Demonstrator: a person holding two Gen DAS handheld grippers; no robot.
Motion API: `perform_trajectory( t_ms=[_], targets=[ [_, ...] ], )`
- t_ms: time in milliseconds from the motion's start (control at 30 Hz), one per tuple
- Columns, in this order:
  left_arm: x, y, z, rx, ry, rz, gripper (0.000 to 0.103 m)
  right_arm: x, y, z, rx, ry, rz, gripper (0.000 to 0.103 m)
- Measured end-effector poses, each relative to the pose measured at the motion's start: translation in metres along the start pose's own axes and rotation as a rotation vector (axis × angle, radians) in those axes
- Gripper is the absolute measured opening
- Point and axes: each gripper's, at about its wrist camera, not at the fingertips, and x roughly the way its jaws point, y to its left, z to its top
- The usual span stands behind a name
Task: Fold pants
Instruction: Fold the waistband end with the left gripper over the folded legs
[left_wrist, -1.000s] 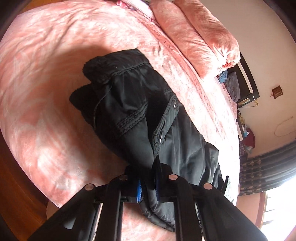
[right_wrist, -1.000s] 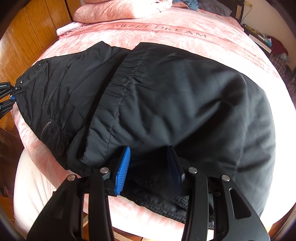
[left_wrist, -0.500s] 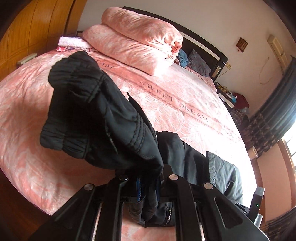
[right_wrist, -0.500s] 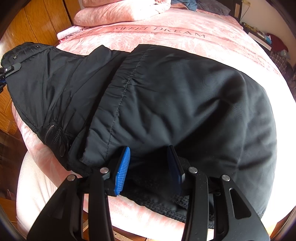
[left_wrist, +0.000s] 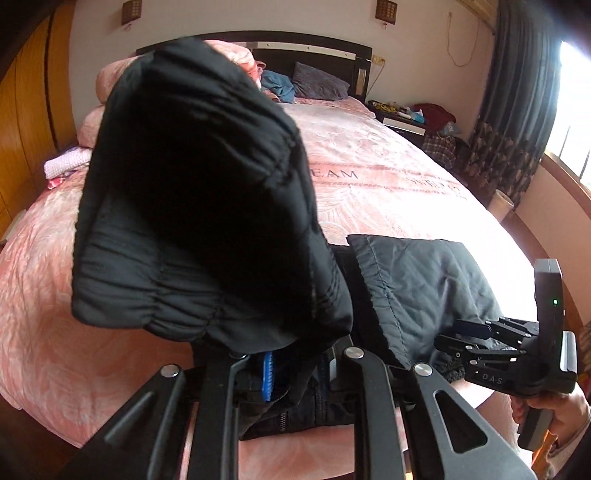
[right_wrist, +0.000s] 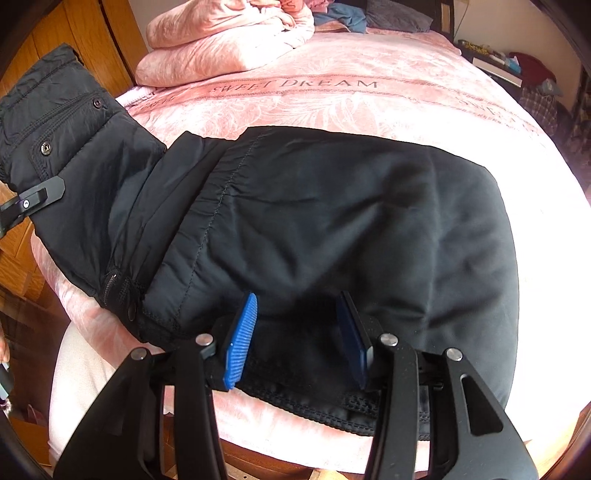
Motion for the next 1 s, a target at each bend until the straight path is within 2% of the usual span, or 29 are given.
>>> perform_trajectory(
  t_ms=[233,333,400,500,633,700,733,767,833,900,933,1000],
  targets=[
    [0.027,-0.039,-0.017,0.149,0.083,-0.026,0.024,-0.006,-0.019,-0.003,0.038,-0.007,-0.004,0.046],
    [0.039,-0.051,-0.024,0.196,0.139,-0.051,0.030,-0.008,-0.021,-0.005,0.038,-0.005,-0.013,0.051],
    [0.044,-0.057,-0.028,0.203,0.171,-0.083,0.042,-0.008,-0.021,-0.004,0.033,-0.002,-0.022,0.052],
    [0.048,-0.055,-0.030,0.166,0.204,-0.122,0.044,-0.006,-0.022,-0.004,0.025,0.009,-0.037,0.052],
    [0.044,-0.035,-0.026,0.047,0.221,-0.192,0.045,-0.005,-0.024,-0.004,0.037,0.014,-0.022,0.053],
    [0.041,-0.022,-0.023,-0.025,0.238,-0.230,0.050,-0.007,-0.024,-0.003,0.044,0.021,-0.009,0.064],
    [0.038,-0.015,-0.021,-0.068,0.248,-0.265,0.053,-0.010,-0.026,-0.002,0.055,0.018,0.002,0.067],
    [0.036,-0.009,-0.020,-0.112,0.263,-0.313,0.063,-0.015,-0.028,0.000,0.065,0.010,0.016,0.071],
    [0.030,0.001,-0.017,-0.177,0.274,-0.428,0.067,-0.025,-0.031,0.004,0.075,-0.006,0.037,0.076],
    [0.026,0.009,-0.015,-0.194,0.261,-0.437,0.067,-0.034,-0.032,0.009,0.079,-0.027,0.040,0.076],
    [0.023,0.012,-0.013,-0.189,0.245,-0.416,0.067,-0.039,-0.033,0.012,0.078,-0.036,0.042,0.077],
    [0.024,0.017,-0.010,-0.170,0.217,-0.304,0.068,-0.048,-0.033,0.019,0.080,-0.056,0.048,0.081]
  ],
)
